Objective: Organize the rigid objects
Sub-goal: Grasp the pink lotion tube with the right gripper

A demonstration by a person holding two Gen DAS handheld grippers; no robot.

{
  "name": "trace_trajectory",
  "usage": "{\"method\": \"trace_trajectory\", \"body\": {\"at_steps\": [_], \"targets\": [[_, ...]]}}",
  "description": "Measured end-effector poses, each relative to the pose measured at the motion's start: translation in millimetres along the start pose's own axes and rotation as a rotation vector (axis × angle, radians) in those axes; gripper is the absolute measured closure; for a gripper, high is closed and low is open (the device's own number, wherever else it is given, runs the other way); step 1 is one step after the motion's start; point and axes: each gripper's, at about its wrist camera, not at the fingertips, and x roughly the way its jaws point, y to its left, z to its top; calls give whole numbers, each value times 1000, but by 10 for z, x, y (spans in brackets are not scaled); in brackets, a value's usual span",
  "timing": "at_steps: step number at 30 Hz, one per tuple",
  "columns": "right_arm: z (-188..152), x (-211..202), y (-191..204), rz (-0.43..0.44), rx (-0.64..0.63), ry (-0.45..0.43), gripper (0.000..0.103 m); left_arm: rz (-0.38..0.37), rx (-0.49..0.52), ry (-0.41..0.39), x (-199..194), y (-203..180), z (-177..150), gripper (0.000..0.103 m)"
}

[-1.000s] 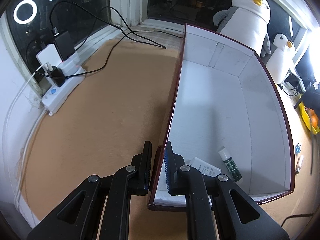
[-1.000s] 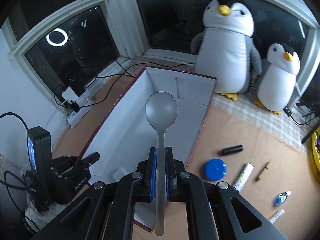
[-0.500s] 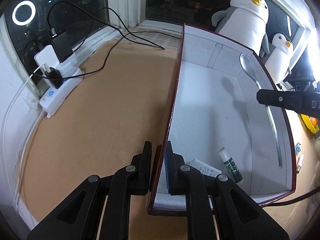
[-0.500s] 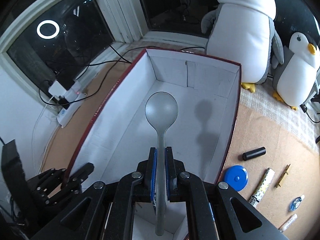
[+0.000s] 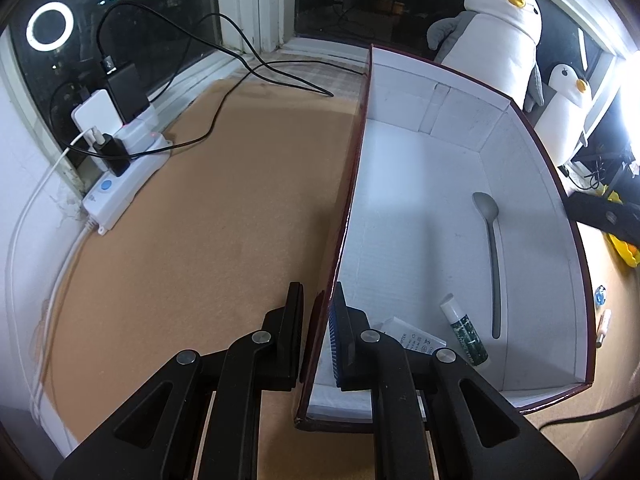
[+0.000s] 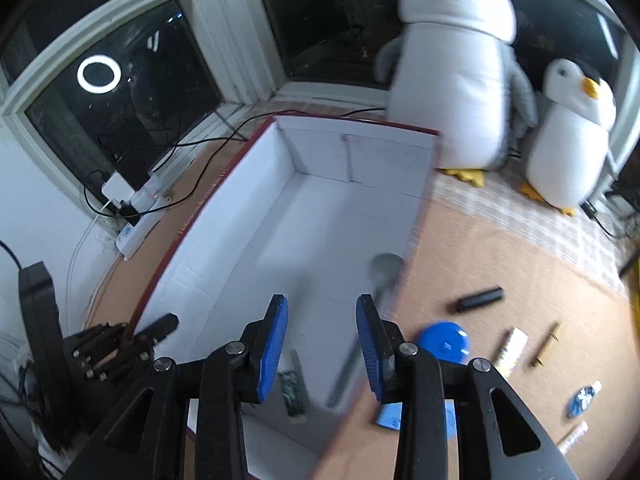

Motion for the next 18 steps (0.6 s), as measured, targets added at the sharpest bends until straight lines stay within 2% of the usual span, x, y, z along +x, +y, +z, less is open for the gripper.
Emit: {"method": "trace_trajectory", "body": {"at_steps": [5,10,14,18], "targets": [[-309,-254,-595,-81,112,-11,71,14,6,5,-11,-26,-5,92],[-725,-473,-1336,-182,281,6,71,37,19,17,-14,-60,0,92],[-1210,-524,-1840,-243,429,36,71,62,39,30,-3,-96,13,92],[-1538,-520,-2171,-278,525,67,71,86,52,47,8,-124,25,92]]}}
